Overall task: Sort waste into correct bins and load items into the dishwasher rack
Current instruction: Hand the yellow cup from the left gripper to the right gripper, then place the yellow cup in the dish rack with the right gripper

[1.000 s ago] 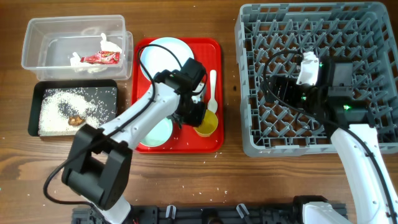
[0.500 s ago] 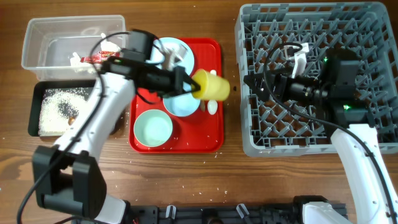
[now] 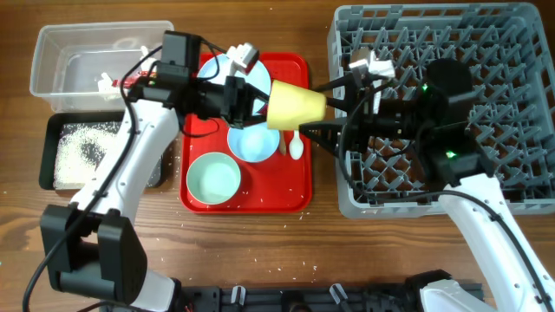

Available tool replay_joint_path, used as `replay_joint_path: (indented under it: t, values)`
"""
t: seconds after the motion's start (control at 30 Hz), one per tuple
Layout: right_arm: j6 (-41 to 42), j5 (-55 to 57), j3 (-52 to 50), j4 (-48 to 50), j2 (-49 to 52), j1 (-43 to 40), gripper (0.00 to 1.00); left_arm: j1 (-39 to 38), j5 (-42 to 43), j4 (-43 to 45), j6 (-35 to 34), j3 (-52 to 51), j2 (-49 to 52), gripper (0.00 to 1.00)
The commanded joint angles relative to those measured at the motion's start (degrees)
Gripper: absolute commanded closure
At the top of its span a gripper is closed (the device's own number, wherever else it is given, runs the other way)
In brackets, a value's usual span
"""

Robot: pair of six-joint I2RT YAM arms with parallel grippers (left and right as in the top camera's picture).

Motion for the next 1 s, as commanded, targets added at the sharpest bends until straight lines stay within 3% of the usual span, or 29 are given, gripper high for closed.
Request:
replay_joint_path:
  t: [0.0,0.13,0.23,0.33,0.63,0.7,0.77,0.9,0.97]
  values:
    - [0.0,1.95,0.76,0.98,1.05,2.08,0.2,-2.03,1.92,-0.02,-1.01,0.7,-0.98,0.96]
    - [1.11,1.68,0.76,0.87,1.77,2.08,0.27,-2.05,1.92,0.0,-2.27,0.7,-0.98,0.96]
    - [-1.73,-1.03,0.72,-0.85,1.77,2.08,0.16,-1.62,1.92,-0.02,-2.29,0.7,-0.98,0.96]
    - [-2.6,-2.47,0.72,-1.03,1.77,1.9,0.16,-1.03,1.95,-0.04,-2.29,0.7,-0.98,0.96]
    - [-4.07,-6.32,0.72,-0.81,1.77,-0.46,0.36,-1.03,1.92,-0.04,-2.27,0.7,-0.98,0.95]
    - [-4.72,-6.32,0.72,-0.81,1.77,-0.46,0.4,-1.05,1.92,-0.26,-2.27,0.7,-0.98,0.76]
    - [-4.68,-6.34,0.72,-0.83,1.77,-0.79,0.42,-1.05,1.92,-0.28,-2.25,0.7,-0.98,0.66]
    - [-3.08,-7.37,0.72,-1.16,1.77,-4.33,0.5,-1.03,1.92,-0.26,-2.25,0.7,-0.98,0.55]
    - [-1.51,-6.32,0.74,-4.31,1.77,-9.92,0.54,-0.94,1.66,-0.24,-2.23,0.7,-0.98,0.47]
